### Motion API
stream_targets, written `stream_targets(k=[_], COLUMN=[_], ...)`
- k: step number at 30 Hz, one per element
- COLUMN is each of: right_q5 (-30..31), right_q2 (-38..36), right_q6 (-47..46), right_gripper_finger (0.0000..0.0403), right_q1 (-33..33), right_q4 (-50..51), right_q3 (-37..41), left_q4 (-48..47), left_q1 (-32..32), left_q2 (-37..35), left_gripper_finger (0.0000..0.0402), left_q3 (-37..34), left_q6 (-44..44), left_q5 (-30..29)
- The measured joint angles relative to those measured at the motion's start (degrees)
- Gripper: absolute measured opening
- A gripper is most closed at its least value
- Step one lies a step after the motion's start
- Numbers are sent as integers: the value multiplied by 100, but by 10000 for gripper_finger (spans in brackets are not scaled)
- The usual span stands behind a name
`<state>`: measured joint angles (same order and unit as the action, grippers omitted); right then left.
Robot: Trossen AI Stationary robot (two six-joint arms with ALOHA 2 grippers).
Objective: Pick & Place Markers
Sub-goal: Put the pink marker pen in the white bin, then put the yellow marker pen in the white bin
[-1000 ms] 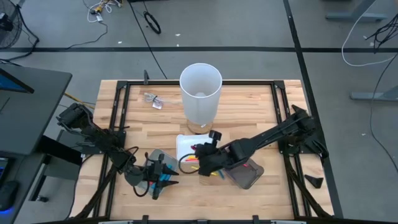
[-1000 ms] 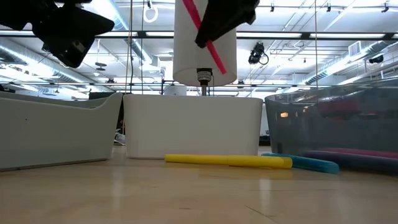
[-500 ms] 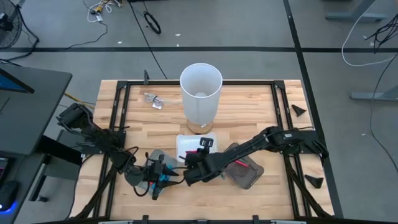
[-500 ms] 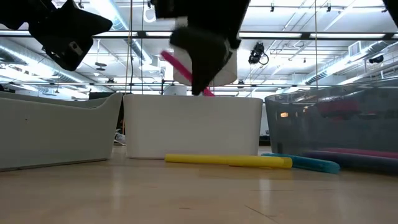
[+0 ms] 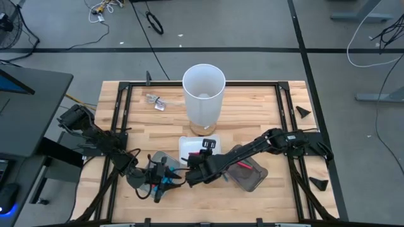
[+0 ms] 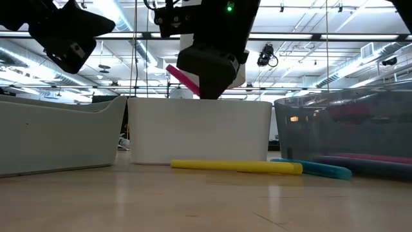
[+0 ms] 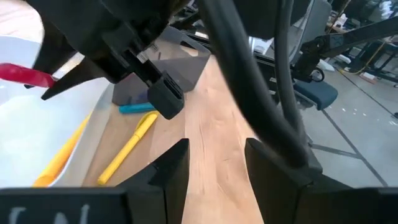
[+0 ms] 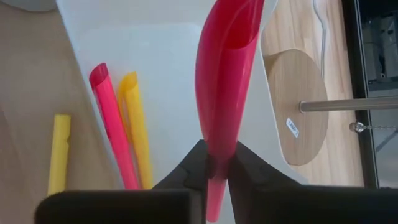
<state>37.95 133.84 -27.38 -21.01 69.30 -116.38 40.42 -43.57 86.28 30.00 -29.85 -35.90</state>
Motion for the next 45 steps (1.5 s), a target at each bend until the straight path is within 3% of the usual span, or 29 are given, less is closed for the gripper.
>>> stream_targets(k=[17, 21, 28, 32, 39, 45], right_q5=[0, 31, 1010, 1497, 2154, 2304], right_q2=[0, -45, -393, -433, -442, -463], right_q6=[121, 31, -460, -837, -1707, -2293], right_gripper_finger=[178, 193, 187, 185, 186, 186], right_q1=[95, 59, -423, -806, -1425, -1848], right_q4=[-3, 20, 29, 66, 92, -34], right_q3=[2, 9, 9, 9, 251, 476], left_q4=[-7, -7, -152, -907, -3000, -3939], left_q1=[0, 0, 39, 127, 430, 577], left_q2=[0, 0, 0, -2, -2, -2], left_gripper_finger=[161, 161, 161, 161, 184, 210], left_q3=[0, 0, 149, 610, 1521, 2126], left_q6=[-103, -10, 505, 803, 578, 841], left_q5=[173, 173, 173, 164, 144, 147])
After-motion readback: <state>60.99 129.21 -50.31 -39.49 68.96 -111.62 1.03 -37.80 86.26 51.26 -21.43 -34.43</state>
